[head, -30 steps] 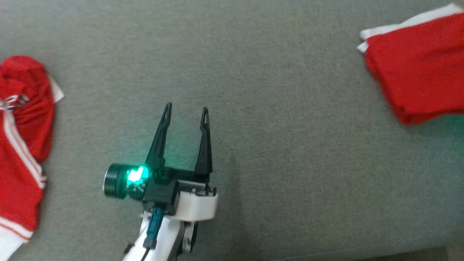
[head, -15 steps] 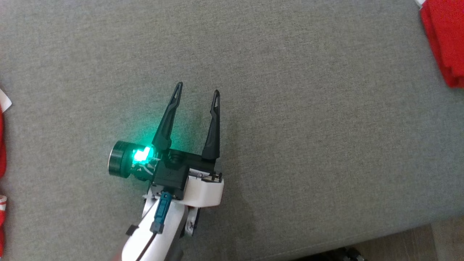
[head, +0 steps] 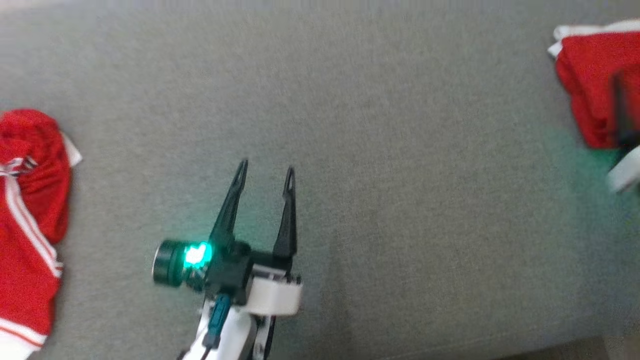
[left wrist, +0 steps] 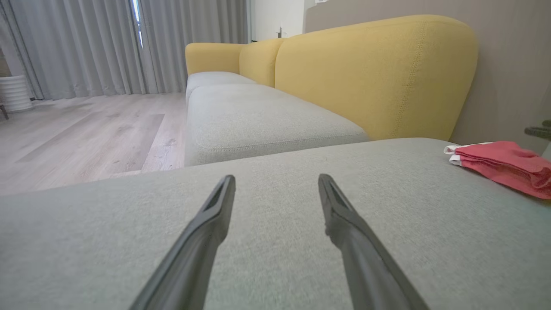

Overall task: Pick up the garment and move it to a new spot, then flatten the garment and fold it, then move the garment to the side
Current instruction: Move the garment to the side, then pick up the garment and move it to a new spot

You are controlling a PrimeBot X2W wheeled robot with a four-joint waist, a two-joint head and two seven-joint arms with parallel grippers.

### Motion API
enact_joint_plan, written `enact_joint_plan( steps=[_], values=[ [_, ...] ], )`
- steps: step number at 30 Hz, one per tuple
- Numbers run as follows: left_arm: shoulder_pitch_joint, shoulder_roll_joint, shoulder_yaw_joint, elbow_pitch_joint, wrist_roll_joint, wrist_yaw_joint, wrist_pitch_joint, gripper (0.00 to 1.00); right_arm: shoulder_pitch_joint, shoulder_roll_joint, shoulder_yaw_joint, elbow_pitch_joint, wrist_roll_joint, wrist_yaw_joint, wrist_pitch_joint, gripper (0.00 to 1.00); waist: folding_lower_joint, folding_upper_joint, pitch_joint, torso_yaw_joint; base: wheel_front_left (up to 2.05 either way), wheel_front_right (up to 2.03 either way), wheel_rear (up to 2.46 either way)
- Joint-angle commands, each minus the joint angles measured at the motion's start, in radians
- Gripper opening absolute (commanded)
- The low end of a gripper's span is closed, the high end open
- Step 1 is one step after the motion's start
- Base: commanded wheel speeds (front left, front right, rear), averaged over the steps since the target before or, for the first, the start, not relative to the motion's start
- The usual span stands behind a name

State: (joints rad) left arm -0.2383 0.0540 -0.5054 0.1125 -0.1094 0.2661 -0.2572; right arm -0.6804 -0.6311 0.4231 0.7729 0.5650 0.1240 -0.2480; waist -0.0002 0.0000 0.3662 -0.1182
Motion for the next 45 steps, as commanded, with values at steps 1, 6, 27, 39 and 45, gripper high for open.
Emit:
enact_joint_plan(
  steps=[1,6,27,39,45],
  values=[
    [0.052,-0.004,0.044,-0.028,-0.02,0.006,-0.005,1.0,0.107,0.037,0.0,-0.071,-0.031,0.007,-0.013,1.0,0.0002,0.0,-0.134,0.046,0.0,0.0,0.0],
    [0.137,-0.004,0.079,-0.02,-0.029,-0.003,-0.005,1.0,0.258,0.17,-0.031,-0.157,-0.089,0.007,-0.013,1.0,0.0002,0.0,-0.243,0.08,0.0,0.0,0.0],
    [0.348,0.001,0.202,-0.089,0.011,-0.053,-0.005,1.0,0.801,0.506,-0.341,-0.619,-0.435,0.007,-0.014,1.0,0.0002,0.0,-0.467,0.171,0.0,0.0,0.0],
    [0.412,-0.001,0.273,-0.091,0.021,-0.075,-0.005,1.0,0.834,0.523,-0.336,-0.62,-0.426,0.007,-0.014,1.0,0.0002,0.0,-0.474,0.155,0.0,0.0,0.0],
    [0.418,-0.002,0.284,-0.089,0.022,-0.078,-0.005,1.0,0.83,0.518,-0.333,-0.618,-0.427,0.007,-0.014,1.0,0.0002,0.0,-0.473,0.148,0.0,0.0,0.0]
  ],
)
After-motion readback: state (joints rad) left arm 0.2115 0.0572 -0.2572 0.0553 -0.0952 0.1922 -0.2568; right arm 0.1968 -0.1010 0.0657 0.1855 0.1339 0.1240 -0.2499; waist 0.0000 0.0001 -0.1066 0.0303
